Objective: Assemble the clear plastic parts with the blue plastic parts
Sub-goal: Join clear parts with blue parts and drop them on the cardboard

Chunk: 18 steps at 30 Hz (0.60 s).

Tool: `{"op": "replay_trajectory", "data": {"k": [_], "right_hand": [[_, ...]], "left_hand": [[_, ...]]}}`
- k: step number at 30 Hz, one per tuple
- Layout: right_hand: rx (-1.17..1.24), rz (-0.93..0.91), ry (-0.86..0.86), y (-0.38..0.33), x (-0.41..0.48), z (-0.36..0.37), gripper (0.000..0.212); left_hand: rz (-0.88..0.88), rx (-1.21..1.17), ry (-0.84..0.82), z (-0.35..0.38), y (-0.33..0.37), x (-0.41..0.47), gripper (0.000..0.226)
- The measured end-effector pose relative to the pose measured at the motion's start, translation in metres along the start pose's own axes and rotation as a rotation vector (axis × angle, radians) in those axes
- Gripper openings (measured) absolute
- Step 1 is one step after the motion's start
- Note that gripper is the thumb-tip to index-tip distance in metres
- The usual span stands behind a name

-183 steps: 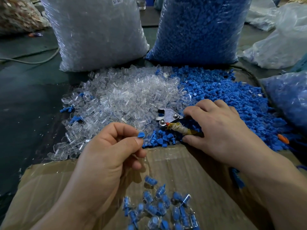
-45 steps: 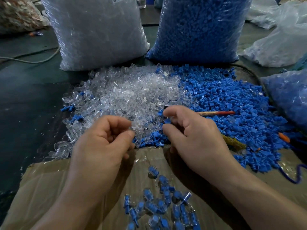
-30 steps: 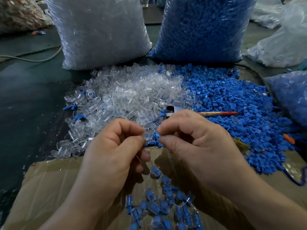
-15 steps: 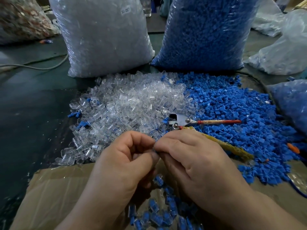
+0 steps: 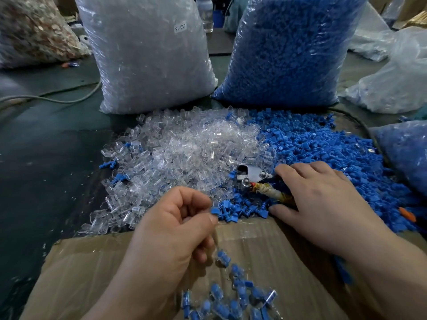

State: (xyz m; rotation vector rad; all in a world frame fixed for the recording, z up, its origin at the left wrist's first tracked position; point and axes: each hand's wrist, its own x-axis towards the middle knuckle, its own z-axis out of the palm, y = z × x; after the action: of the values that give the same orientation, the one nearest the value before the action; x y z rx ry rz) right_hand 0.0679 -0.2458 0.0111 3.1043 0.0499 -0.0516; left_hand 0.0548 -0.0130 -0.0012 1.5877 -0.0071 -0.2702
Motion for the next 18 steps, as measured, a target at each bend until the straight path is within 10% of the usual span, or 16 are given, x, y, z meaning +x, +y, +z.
{"op": "replay_trajectory", "data": {"k": [10,18], "right_hand": [[0.086,-0.005,0.174,0.004,-0.004,-0.011,0.057],[0.256,-0.351,0.181,-0.025,-0.027,-0.016,0.057]], "left_hand": [[0.041,-0.050,0.037,-0.001,-0.003,0.001,0.028],[0.144,-0.045,0.135,-0.006,-0.006,0.005,0.015]]}}
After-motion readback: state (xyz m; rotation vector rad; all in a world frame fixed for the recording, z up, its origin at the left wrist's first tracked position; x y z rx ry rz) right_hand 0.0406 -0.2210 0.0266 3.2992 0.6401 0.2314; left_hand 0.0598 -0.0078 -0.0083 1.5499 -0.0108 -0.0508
